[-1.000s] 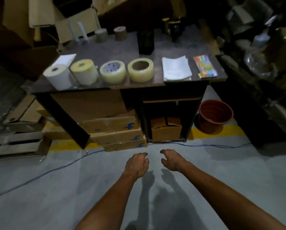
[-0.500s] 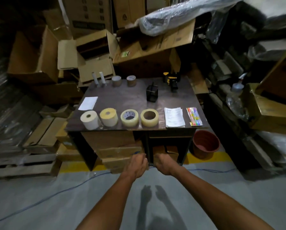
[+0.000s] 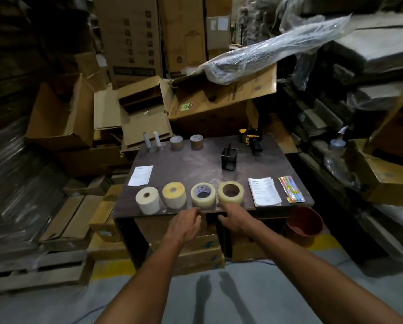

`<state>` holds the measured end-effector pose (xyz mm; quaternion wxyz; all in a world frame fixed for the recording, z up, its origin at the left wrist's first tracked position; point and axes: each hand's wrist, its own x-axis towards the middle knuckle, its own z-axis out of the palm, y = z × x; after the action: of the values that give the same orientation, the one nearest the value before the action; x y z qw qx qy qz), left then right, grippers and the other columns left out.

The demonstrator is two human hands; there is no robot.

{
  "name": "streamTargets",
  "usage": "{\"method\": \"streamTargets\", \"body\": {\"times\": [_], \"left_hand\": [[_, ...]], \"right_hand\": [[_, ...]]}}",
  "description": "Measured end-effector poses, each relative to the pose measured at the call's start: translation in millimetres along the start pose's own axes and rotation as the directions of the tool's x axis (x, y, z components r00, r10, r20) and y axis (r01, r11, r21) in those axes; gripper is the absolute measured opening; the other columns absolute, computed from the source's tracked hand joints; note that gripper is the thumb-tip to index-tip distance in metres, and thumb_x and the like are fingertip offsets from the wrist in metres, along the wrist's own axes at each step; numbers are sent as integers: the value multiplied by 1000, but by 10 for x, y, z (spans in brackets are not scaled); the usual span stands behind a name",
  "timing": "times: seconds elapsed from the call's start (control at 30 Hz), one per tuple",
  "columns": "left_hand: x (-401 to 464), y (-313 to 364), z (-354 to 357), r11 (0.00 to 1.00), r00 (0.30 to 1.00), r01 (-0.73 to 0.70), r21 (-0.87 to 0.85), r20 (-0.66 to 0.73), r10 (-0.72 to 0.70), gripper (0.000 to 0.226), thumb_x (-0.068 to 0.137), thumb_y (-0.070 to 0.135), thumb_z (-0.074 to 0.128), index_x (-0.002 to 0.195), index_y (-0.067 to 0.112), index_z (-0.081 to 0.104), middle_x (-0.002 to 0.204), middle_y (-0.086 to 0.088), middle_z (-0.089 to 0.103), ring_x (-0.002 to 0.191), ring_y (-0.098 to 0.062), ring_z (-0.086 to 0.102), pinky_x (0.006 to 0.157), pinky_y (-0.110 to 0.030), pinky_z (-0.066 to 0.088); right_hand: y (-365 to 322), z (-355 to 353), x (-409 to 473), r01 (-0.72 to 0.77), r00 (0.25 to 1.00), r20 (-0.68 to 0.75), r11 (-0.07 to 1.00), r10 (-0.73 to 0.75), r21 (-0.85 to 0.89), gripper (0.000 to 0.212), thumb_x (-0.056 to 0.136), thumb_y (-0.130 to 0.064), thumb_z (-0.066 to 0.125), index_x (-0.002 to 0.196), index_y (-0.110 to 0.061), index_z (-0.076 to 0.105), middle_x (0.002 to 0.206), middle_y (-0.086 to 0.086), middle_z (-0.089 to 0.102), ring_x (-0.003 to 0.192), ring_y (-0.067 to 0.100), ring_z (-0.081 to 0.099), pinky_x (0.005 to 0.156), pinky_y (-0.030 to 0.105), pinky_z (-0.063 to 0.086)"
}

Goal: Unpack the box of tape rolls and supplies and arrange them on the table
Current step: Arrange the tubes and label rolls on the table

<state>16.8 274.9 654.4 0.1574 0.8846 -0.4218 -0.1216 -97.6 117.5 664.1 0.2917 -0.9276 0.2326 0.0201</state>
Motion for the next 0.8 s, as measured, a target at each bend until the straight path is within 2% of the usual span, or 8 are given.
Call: {"method": "streamTargets", "body": {"times": [0.17, 0.33, 0.5, 0.63, 0.7, 0.8], "left_hand": [[528, -307, -196, 999, 1000, 15, -44, -15, -16, 35, 98, 35, 41, 120, 17, 62, 121, -11, 65, 107, -27, 61, 91, -43, 51], [1236, -644, -298, 998, 997, 55, -32, -46, -56, 39, 95, 38, 43, 124, 20, 61, 125, -9, 63, 115, -28, 58, 96, -38, 48], [1865, -906, -373, 979, 986, 168, -112, 13, -167, 42, 94, 42, 45, 128, 25, 59, 136, -5, 58, 121, -25, 55, 101, -35, 45], [2286, -1057, -434, 942, 963, 264, -207, 3, -269, 36, 94, 29, 51, 126, 17, 62, 130, -9, 62, 118, -27, 58, 102, -34, 46], [2438, -1162, -468, 927, 954, 292, -234, 5, -300, 36, 91, 33, 51, 120, 18, 66, 124, -8, 66, 114, -27, 61, 100, -37, 48], [2670, -1367, -546, 911, 939, 335, -239, 5, -344, 44, 91, 39, 49, 128, 20, 60, 134, -7, 60, 122, -27, 56, 104, -35, 45]], "right_hand": [[-130, -85, 625, 9, 1000, 1, 999, -9, -47, 53, 86, -22, 59, 137, -10, 50, 135, 17, 57, 122, 34, 54, 99, 36, 44], [-98, -128, 1507, 12, 1000, 17, 999, -12, -33, 57, 86, -30, 64, 138, -10, 51, 138, 14, 55, 126, 30, 51, 102, 34, 43], [-58, -191, 2382, 15, 999, 49, 1000, -15, -1, 55, 87, -29, 63, 139, -12, 50, 137, 11, 56, 126, 25, 52, 100, 28, 41], [-40, -232, 3013, 33, 998, 58, 999, -34, 16, 53, 87, -30, 64, 136, -13, 53, 132, 10, 60, 122, 25, 55, 97, 27, 41], [-61, -236, 3273, 24, 997, 73, 999, -27, 40, 52, 87, -30, 65, 135, -12, 54, 131, 11, 60, 121, 25, 56, 98, 27, 41], [-111, -226, 3661, 3, 996, 91, 997, -10, 78, 53, 85, -30, 66, 134, -14, 55, 131, 9, 61, 118, 24, 58, 97, 30, 44]]}}
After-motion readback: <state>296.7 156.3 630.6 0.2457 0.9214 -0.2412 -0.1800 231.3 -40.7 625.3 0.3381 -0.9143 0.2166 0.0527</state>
